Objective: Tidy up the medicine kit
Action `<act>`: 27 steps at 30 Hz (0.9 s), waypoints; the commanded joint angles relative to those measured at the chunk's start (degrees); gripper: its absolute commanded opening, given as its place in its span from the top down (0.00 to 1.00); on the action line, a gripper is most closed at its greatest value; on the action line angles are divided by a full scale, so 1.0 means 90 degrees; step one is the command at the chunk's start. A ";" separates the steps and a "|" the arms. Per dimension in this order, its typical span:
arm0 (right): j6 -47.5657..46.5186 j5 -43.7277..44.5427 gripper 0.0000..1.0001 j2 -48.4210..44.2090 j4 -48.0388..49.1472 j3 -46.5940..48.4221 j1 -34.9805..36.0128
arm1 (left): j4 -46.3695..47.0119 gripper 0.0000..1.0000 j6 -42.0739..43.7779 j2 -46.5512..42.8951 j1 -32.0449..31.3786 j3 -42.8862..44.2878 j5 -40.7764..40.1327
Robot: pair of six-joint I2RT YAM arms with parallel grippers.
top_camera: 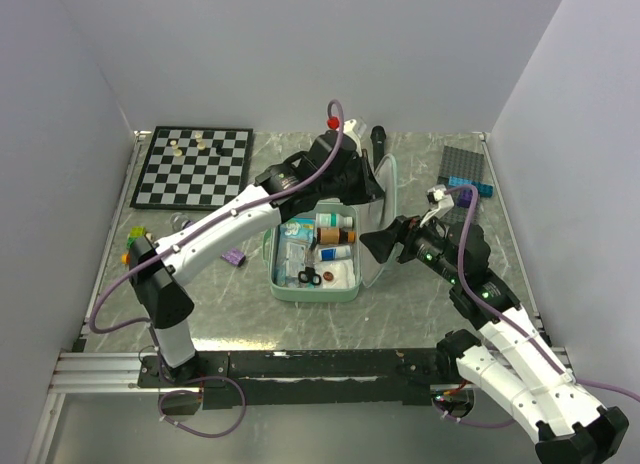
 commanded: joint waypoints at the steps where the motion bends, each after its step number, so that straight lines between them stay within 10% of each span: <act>1: -0.0025 -0.0101 0.00 -0.0009 0.0187 0.0340 -0.0005 | 0.0028 0.99 -0.0018 -0.0008 -0.0032 0.0141 0.0178; 6: -0.0044 -0.0062 0.00 -0.0019 0.0187 0.0340 0.0004 | 0.0057 0.96 0.0021 -0.0251 -0.0042 -0.0064 0.0207; 16: -0.0064 -0.0042 0.00 -0.0028 0.0157 0.0359 0.0004 | -0.0021 0.31 0.0138 -0.0818 -0.0052 0.0004 -0.0105; 22: -0.0064 0.0143 0.00 -0.0029 0.0011 0.0350 0.0004 | -0.0158 0.25 0.0528 -0.1655 0.0007 -0.0228 -0.0982; 27: -0.0132 0.0475 0.00 0.0030 -0.0301 0.0447 0.0004 | 0.0056 0.21 0.0783 -0.3568 0.0883 -0.2597 -0.1989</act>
